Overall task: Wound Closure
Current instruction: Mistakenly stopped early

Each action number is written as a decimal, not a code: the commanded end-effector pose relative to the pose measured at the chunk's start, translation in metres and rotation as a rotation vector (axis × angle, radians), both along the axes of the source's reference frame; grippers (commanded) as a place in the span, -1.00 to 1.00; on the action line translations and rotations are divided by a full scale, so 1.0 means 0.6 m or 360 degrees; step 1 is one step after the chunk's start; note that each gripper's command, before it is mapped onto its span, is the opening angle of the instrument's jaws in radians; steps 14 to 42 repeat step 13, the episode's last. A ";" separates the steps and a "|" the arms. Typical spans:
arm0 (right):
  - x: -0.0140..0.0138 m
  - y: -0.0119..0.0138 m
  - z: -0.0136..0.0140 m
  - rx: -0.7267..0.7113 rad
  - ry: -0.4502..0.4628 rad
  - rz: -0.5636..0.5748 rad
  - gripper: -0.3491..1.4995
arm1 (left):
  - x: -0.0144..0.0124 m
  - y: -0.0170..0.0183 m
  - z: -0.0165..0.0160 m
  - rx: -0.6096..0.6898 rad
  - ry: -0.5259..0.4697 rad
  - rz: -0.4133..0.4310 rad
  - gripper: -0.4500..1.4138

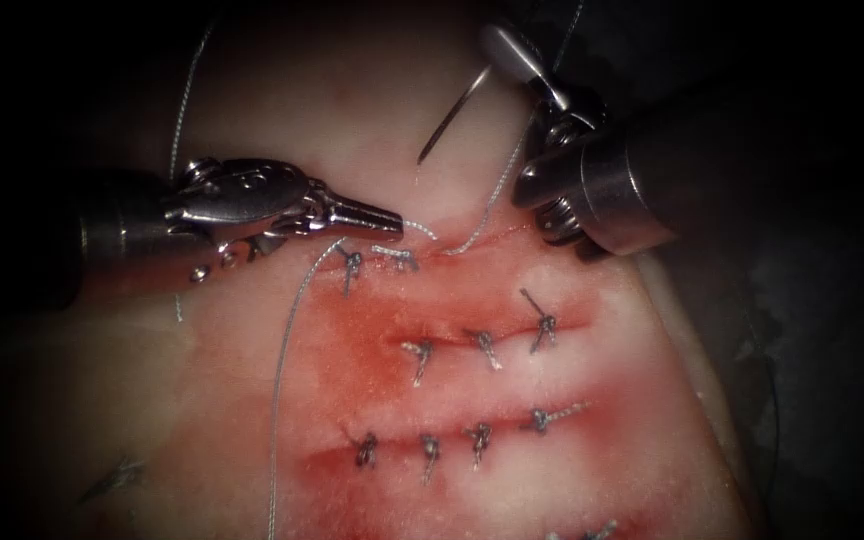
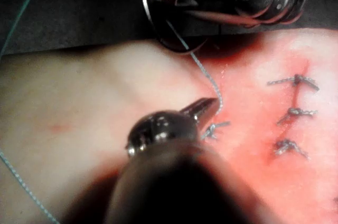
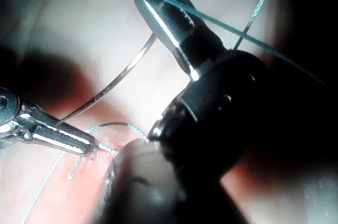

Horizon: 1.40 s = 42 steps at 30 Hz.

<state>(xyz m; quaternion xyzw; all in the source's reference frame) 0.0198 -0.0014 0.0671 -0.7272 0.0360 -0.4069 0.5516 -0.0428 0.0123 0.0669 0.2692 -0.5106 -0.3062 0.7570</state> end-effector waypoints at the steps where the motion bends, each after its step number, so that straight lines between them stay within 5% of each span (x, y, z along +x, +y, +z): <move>1: 0.0013 -0.0003 0.0007 -0.0001 0.0005 -0.0001 -1.00 | -0.0011 0.0010 0.0006 -0.0005 -0.0003 -0.0002 -0.59; 42: 0.0013 -0.0003 0.0007 -0.0001 0.0005 -0.0001 -1.00 | -0.0011 0.0010 0.0006 -0.0005 -0.0003 -0.0002 -0.59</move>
